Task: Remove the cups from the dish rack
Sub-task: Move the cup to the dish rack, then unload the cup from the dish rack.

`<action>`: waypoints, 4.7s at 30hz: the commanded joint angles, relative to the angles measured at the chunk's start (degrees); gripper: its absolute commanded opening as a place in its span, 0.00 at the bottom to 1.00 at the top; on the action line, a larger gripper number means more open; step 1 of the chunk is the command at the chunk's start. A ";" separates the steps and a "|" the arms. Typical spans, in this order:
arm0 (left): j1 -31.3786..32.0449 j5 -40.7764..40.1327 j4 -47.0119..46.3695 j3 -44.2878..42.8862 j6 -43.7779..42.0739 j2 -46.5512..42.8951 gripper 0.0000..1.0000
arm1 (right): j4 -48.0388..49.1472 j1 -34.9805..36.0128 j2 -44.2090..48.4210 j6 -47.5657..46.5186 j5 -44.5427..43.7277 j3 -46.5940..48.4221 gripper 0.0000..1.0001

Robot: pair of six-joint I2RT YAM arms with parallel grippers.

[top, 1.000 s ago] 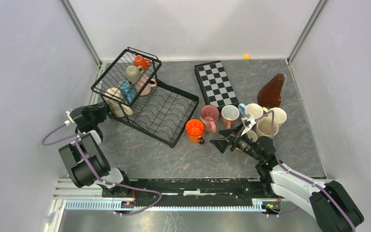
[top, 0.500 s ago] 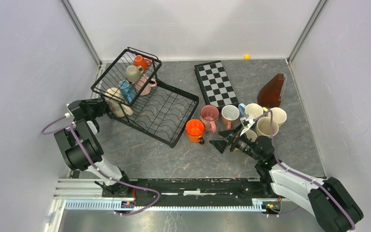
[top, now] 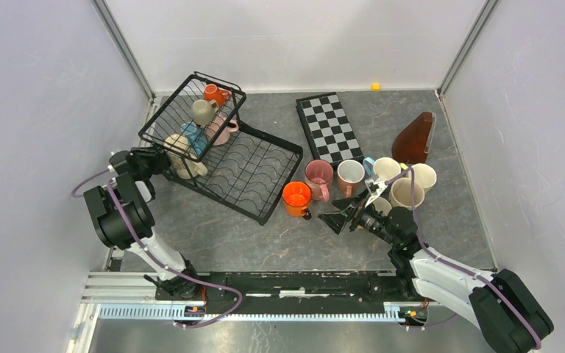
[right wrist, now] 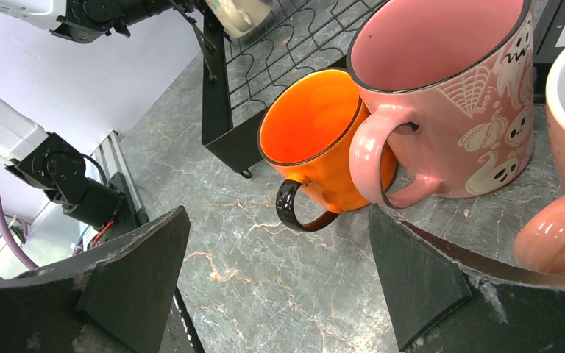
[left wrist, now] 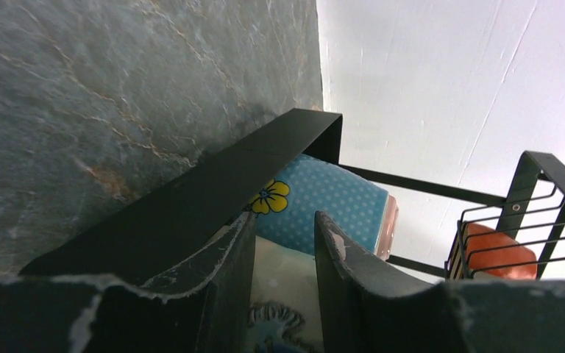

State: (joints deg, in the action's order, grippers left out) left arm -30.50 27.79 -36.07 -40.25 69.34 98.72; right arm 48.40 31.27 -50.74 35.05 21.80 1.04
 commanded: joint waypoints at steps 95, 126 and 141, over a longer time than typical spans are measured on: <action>0.28 -21.48 65.65 -3.28 -23.33 -45.89 0.39 | -21.61 10.82 -10.51 -25.45 -9.42 30.08 0.98; 22.60 -21.60 95.38 -10.94 -36.21 -63.14 0.90 | -5.27 21.31 -67.58 -34.01 -5.56 75.69 0.90; 26.15 -21.13 95.37 -17.66 -35.96 -59.19 0.94 | -6.84 22.51 -80.59 -30.31 -6.10 87.46 0.73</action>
State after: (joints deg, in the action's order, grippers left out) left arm -4.78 6.15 59.72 -54.61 36.10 38.94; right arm 40.12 52.82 -129.45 3.75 15.92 84.58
